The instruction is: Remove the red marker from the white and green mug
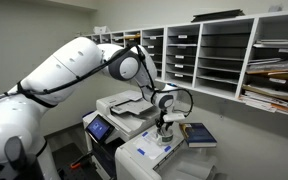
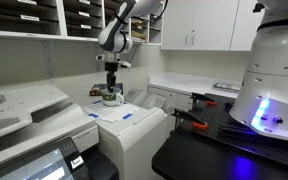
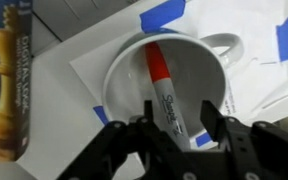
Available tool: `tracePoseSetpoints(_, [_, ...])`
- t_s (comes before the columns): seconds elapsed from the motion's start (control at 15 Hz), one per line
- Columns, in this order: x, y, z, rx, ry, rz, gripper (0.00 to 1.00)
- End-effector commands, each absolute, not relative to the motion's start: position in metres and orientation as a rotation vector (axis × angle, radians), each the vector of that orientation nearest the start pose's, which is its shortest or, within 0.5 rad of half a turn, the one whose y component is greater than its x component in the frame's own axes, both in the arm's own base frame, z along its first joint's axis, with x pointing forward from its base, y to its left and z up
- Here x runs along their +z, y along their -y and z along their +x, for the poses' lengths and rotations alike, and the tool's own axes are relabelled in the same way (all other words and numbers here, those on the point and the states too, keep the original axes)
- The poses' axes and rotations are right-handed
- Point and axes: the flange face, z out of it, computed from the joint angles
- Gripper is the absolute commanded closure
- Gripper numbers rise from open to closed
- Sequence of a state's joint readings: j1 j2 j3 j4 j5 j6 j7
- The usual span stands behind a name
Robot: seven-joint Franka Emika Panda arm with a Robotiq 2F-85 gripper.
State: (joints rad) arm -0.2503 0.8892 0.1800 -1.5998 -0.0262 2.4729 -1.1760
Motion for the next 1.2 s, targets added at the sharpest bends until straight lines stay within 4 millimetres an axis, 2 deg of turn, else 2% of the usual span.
tracePoseSetpoints(0.0, [0.107,0.063,0.690,-0.124,1.550,-2.576,0.48])
tracePoseSetpoints(0.27, [0.097,0.060,0.694,-0.133,1.533,-2.587,0.53])
tracePoseSetpoints(0.33, [0.094,0.061,0.695,-0.133,1.526,-2.588,0.76])
tracePoseSetpoints(0.47, [0.092,0.061,0.696,-0.141,1.533,-2.577,0.78])
tracePoseSetpoints(0.6, [0.094,0.061,0.695,-0.156,1.543,-2.548,0.94])
tracePoseSetpoints(0.67, [0.099,0.061,0.694,-0.170,1.560,-2.540,0.98])
tracePoseSetpoints(0.73, [0.104,0.062,0.693,-0.180,1.568,-2.530,0.94])
tracePoseSetpoints(1.13, [0.168,0.062,0.687,-0.184,1.603,-2.600,0.94])
